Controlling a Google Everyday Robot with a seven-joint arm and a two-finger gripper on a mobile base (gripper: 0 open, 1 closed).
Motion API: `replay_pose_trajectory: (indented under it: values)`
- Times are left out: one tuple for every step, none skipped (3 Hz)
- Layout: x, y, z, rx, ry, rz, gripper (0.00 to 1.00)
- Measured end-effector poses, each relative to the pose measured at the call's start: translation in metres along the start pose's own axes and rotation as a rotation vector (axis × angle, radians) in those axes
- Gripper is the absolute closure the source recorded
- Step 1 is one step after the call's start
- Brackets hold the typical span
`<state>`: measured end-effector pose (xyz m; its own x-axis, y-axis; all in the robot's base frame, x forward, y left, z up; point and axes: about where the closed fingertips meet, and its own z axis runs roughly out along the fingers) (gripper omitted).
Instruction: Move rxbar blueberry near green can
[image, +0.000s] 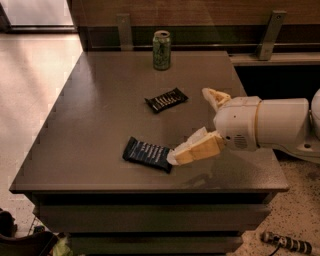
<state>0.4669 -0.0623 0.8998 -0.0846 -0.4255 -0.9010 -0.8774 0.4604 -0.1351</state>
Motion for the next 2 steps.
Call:
replay_pose_trajectory:
  values:
    - [-0.0053,0.0031,0.0026,0.001,-0.021,-0.013,0.0]
    - [-0.0054,0.0034,0.0026,0.0,-0.018,-0.013,0.0]
